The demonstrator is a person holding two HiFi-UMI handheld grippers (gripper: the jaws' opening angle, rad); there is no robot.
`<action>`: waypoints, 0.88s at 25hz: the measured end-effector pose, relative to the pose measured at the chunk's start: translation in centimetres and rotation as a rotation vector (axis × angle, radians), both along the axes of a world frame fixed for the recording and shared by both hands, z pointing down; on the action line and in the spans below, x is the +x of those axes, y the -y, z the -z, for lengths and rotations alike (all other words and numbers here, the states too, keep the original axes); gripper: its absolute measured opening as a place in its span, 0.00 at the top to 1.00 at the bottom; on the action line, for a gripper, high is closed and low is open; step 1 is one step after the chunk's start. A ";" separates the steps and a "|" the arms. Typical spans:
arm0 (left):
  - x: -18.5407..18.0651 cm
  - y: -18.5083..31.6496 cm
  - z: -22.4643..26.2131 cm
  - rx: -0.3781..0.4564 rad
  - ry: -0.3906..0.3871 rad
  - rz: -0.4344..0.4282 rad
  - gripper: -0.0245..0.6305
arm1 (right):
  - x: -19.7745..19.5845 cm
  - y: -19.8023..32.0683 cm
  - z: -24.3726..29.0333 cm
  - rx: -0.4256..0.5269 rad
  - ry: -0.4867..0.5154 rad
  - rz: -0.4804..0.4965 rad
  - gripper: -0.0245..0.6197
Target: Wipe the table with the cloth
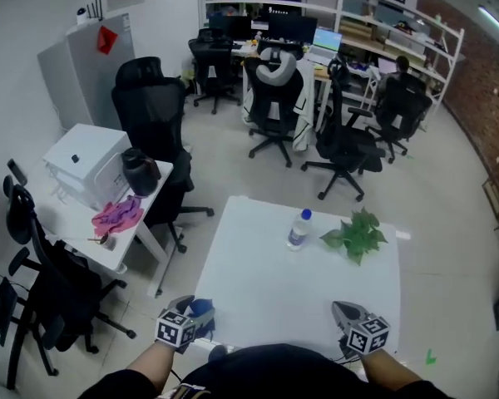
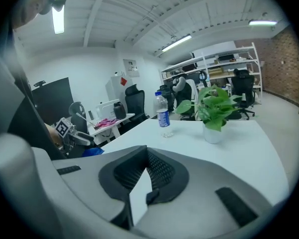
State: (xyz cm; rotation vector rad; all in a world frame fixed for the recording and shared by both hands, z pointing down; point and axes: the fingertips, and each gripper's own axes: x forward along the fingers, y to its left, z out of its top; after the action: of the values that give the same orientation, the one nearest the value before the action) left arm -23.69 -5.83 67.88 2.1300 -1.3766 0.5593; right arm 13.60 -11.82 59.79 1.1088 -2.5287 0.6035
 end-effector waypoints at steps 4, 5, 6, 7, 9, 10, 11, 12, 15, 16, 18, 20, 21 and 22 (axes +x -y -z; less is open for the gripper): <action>5.1 4.1 5.2 0.135 -0.111 -0.081 0.54 | 3.1 -0.1 0.4 0.012 0.019 -0.063 0.94; 7.0 5.2 6.1 0.159 -0.142 -0.107 0.56 | 3.9 0.0 0.4 0.016 0.021 -0.076 0.94; 9.0 6.3 6.8 0.180 -0.166 -0.137 0.58 | 4.5 0.1 0.4 0.020 0.022 -0.088 0.94; 11.2 7.4 7.4 0.196 -0.186 -0.173 0.61 | 5.1 0.3 0.5 0.024 0.023 -0.097 0.94; 15.9 8.8 8.2 0.220 -0.220 -0.251 0.67 | 5.9 0.6 0.7 0.035 0.022 -0.103 0.94; 18.1 9.3 8.6 0.230 -0.241 -0.286 0.71 | 6.1 0.8 0.9 0.042 0.023 -0.101 0.95; 20.2 9.6 9.0 0.241 -0.264 -0.318 0.76 | 6.3 1.1 1.2 0.050 0.024 -0.099 0.94; 22.1 9.8 9.3 0.252 -0.286 -0.346 0.84 | 6.5 1.4 1.4 0.057 0.027 -0.097 0.95; 26.4 10.2 9.3 0.264 -0.303 -0.407 0.96 | 6.9 2.1 1.9 0.068 0.037 -0.096 0.95; 27.5 10.2 8.9 0.257 -0.292 -0.421 0.96 | 7.0 2.2 1.9 0.066 0.041 -0.097 0.95; 29.1 10.4 8.1 0.230 -0.281 -0.433 0.96 | 7.2 2.3 1.6 0.056 0.044 -0.100 0.95; 30.2 10.5 7.4 0.207 -0.281 -0.429 0.96 | 7.4 2.3 1.1 0.046 0.042 -0.109 0.95; 30.6 10.5 7.2 0.199 -0.276 -0.429 0.96 | 7.5 2.4 0.8 0.040 0.043 -0.117 0.95; 30.9 10.5 6.9 0.193 -0.269 -0.431 0.96 | 7.5 2.5 0.5 0.034 0.043 -0.123 0.95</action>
State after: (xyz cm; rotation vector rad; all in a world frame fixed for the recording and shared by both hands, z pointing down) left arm 7.18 -16.28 60.95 2.5696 -0.8564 0.2879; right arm 21.09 -14.35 59.25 1.2841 -2.5301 0.6243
